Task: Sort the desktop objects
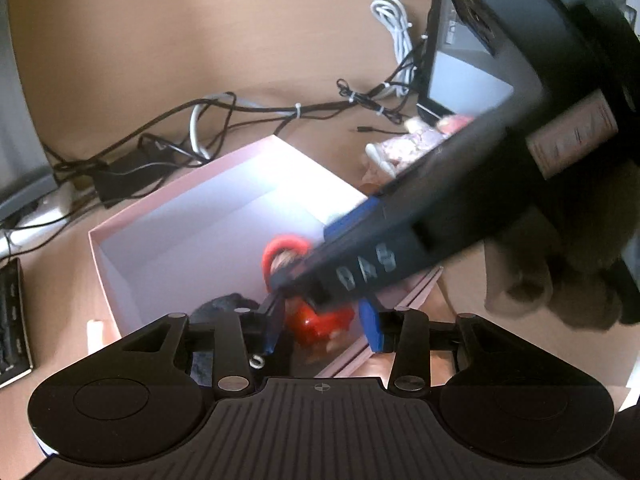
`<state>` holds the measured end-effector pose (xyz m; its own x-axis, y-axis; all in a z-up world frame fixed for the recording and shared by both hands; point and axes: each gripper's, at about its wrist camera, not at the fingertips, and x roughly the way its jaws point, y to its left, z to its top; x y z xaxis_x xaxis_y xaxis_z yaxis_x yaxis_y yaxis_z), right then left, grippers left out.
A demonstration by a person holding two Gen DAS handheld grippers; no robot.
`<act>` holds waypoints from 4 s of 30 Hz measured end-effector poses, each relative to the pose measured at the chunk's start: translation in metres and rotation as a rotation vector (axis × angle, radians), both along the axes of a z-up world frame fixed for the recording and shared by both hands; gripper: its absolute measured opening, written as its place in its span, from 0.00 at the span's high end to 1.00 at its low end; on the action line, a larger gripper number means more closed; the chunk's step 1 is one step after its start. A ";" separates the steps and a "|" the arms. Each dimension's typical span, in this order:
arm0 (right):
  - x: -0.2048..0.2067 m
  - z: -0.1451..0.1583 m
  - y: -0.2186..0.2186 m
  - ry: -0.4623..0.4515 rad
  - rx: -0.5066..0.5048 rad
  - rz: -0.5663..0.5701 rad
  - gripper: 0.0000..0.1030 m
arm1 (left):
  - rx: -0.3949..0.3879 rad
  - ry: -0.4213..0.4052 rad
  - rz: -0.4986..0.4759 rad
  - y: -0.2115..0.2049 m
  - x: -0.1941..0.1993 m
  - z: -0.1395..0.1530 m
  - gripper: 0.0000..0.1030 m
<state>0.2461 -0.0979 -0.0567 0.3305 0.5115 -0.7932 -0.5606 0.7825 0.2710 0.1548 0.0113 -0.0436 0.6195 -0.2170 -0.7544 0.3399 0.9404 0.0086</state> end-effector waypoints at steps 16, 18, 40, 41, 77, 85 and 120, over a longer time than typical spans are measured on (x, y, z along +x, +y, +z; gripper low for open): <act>-0.046 0.031 -0.115 -0.264 -0.104 -0.415 0.22 | -0.051 -0.050 -0.046 -0.013 -0.012 0.025 0.39; -0.042 0.026 -0.127 -0.271 -0.131 -0.460 0.22 | -0.046 -0.051 -0.072 -0.021 -0.017 0.027 0.39; -0.050 0.009 -0.166 -0.157 -0.016 -0.536 0.14 | -0.015 -0.016 -0.076 -0.062 -0.042 0.020 0.17; -0.056 0.008 -0.169 -0.140 0.000 -0.550 0.14 | -0.003 -0.036 -0.084 -0.065 -0.040 0.023 0.17; -0.181 -0.021 -0.213 -0.028 0.048 -0.693 0.04 | 0.478 -0.215 -0.611 -0.231 0.115 -0.044 0.25; -0.181 -0.007 -0.205 -0.063 0.060 -0.674 0.04 | 0.249 -0.181 -0.498 -0.191 0.092 0.017 0.26; -0.216 -0.002 -0.008 -0.493 -0.542 0.021 0.32 | -0.602 0.205 -0.241 0.028 -0.065 0.024 0.21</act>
